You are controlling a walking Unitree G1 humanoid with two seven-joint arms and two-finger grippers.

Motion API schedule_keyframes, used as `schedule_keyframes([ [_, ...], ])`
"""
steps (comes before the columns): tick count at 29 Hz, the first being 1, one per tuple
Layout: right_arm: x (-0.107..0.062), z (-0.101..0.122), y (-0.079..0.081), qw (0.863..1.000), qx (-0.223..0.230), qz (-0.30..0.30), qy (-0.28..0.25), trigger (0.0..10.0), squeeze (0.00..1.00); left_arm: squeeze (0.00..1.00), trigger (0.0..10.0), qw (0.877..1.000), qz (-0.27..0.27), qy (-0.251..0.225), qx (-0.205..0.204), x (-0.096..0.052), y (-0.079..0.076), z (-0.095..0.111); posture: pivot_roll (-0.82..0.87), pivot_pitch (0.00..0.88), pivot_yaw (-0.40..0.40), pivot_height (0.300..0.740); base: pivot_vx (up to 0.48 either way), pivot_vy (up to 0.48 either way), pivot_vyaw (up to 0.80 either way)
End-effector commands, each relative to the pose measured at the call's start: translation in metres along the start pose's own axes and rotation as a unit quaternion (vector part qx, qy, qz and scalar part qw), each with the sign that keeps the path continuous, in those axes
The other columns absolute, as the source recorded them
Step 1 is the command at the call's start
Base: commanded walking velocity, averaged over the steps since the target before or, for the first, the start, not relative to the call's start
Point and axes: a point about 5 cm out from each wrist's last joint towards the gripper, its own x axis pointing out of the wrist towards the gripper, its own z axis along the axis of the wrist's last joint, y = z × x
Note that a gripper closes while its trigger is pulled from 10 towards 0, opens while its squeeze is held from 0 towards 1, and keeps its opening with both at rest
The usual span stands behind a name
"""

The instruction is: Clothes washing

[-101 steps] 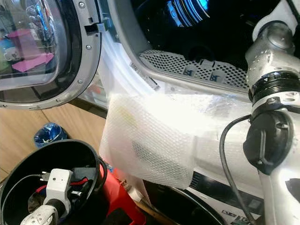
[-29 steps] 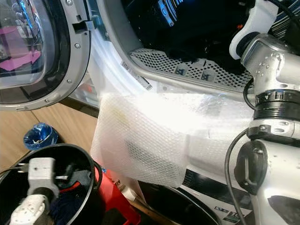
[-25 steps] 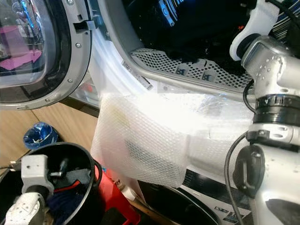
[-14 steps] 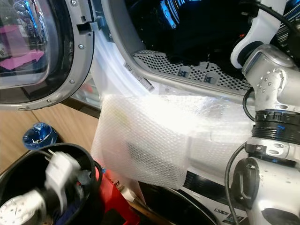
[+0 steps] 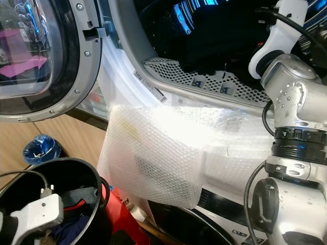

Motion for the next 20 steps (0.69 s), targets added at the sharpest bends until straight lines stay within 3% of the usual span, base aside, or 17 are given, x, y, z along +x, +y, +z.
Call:
schedule_keyframes([
  [1,0.003,-0.033,-0.002,0.998,0.014,-0.003,0.064,10.0,0.00,0.00,10.0,1.000,-0.019,0.004,-0.017,0.008,-0.007,-0.003,-0.03,0.129,0.077,0.740,0.000,0.000,0.00],
  [4,0.003,-0.035,-0.003,0.998,0.012,-0.006,0.066,10.0,0.00,0.00,10.0,0.996,-0.085,0.013,-0.030,0.019,-0.026,-0.006,-0.03,0.129,0.077,0.740,0.000,0.000,0.00],
  [7,0.003,-0.037,-0.003,0.998,0.010,-0.007,0.066,10.0,0.00,0.00,10.0,0.993,-0.113,0.015,-0.043,0.028,-0.031,-0.012,-0.03,0.129,0.078,0.740,0.000,0.000,0.00],
  [10,0.002,-0.040,-0.003,0.998,0.012,-0.010,0.067,10.0,0.00,0.00,10.0,0.985,-0.158,0.064,-0.016,0.028,-0.040,-0.023,-0.03,0.126,0.084,0.740,0.000,0.000,0.00],
  [14,0.001,-0.042,-0.003,0.997,0.011,-0.011,0.071,10.0,0.00,0.00,10.0,0.979,-0.122,0.158,0.040,0.020,-0.035,-0.037,-0.03,0.130,0.086,0.740,0.000,0.000,0.00],
  [18,0.002,-0.043,-0.004,0.997,0.012,-0.012,0.072,10.0,0.00,0.00,10.0,0.980,-0.086,0.169,0.052,0.020,-0.027,-0.035,-0.03,0.130,0.086,0.740,0.000,0.000,0.00],
  [20,0.002,-0.045,-0.003,0.997,0.013,-0.013,0.073,10.0,0.00,0.00,10.0,0.983,-0.044,0.165,0.066,0.025,-0.018,-0.032,-0.03,0.130,0.089,0.740,0.000,0.000,0.00],
])
